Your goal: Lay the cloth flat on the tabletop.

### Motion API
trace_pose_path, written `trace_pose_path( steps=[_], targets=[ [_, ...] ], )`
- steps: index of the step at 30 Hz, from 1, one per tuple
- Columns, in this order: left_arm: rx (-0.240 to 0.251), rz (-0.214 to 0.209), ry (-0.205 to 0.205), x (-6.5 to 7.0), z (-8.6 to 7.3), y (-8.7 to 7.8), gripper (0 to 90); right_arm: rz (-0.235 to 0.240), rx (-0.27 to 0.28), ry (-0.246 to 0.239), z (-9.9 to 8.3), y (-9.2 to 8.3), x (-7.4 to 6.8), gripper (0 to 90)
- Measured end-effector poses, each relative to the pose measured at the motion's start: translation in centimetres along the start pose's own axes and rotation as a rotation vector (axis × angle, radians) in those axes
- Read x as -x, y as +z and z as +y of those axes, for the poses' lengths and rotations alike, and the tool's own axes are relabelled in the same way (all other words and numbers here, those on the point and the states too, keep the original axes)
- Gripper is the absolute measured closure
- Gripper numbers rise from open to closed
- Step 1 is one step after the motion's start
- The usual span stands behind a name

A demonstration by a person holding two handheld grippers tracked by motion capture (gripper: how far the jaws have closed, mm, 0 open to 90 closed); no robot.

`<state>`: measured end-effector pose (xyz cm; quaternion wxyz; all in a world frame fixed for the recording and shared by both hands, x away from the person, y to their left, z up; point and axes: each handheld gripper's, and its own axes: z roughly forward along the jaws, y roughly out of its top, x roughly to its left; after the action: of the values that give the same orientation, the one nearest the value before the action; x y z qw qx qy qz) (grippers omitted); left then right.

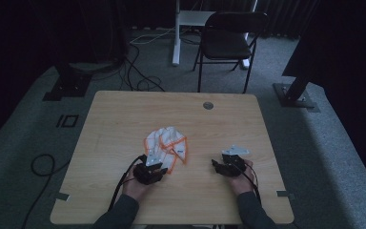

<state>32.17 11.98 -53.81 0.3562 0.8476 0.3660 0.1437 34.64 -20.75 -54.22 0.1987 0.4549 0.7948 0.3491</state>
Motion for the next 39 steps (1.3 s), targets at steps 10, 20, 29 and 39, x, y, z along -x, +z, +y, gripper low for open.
trace_pose_path(
  steps=[10, 20, 29, 39],
  targets=[
    [0.017, -0.025, 0.0, 1.2, 0.5, 0.3, 63.7, 0.078, 0.048, -0.034, 2.2, 0.4, -3.0, 50.0],
    [0.012, -0.05, 0.009, 2.0, 0.6, 0.8, 63.2, 0.175, 0.059, -0.061, 4.1, 1.6, -6.0, 54.0],
    [0.012, -0.046, 0.009, 1.6, -0.1, 0.2, 64.9, 0.23, 0.023, -0.074, 4.4, 2.9, -7.4, 60.5],
    [0.022, -0.017, -0.039, -0.6, -1.9, -1.6, 67.1, 0.157, 0.002, -0.121, 4.3, 3.5, -6.5, 87.2]
  ],
)
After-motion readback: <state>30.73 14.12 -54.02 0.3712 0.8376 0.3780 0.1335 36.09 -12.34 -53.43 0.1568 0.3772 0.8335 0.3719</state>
